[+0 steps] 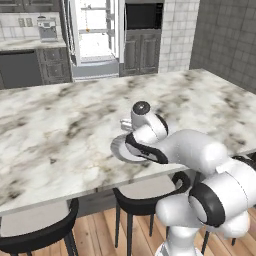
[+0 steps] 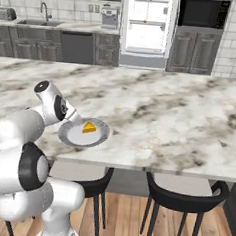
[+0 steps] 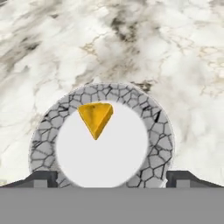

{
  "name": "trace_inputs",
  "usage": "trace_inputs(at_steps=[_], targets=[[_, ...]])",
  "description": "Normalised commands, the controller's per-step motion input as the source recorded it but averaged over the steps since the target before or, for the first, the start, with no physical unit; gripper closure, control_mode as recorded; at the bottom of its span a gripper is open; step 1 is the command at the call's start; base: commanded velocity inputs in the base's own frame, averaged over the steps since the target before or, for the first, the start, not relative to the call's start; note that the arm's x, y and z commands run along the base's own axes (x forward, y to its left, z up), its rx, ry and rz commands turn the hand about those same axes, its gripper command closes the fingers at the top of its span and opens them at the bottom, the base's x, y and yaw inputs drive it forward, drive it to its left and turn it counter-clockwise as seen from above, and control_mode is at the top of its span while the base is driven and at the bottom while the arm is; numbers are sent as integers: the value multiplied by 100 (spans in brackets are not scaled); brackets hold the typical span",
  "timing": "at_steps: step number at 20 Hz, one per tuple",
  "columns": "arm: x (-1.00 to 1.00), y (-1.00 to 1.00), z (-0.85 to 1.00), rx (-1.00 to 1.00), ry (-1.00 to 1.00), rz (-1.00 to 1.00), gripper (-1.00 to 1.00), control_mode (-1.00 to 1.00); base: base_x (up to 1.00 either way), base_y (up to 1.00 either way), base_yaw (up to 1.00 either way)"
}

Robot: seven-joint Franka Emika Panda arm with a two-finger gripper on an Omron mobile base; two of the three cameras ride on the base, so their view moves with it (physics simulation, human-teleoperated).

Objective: Take the cheese, fish, and carrot from the fridge and place them on the plate on the dining counter to create an appetizer plate.

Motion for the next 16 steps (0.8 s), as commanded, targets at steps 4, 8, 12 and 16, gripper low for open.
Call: trace_inputs(at_steps=[4, 8, 12, 16], targets=[[-90, -5, 100, 1, -4, 6, -100, -100, 0, 0, 0], [-82, -26, 100, -1, 1, 8, -100, -100, 0, 0, 0], [-72, -32, 95, -8, 11, 10, -100, -100, 0, 0, 0], [-64, -31, 51, -8, 23, 14, -100, -100, 0, 0, 0]])
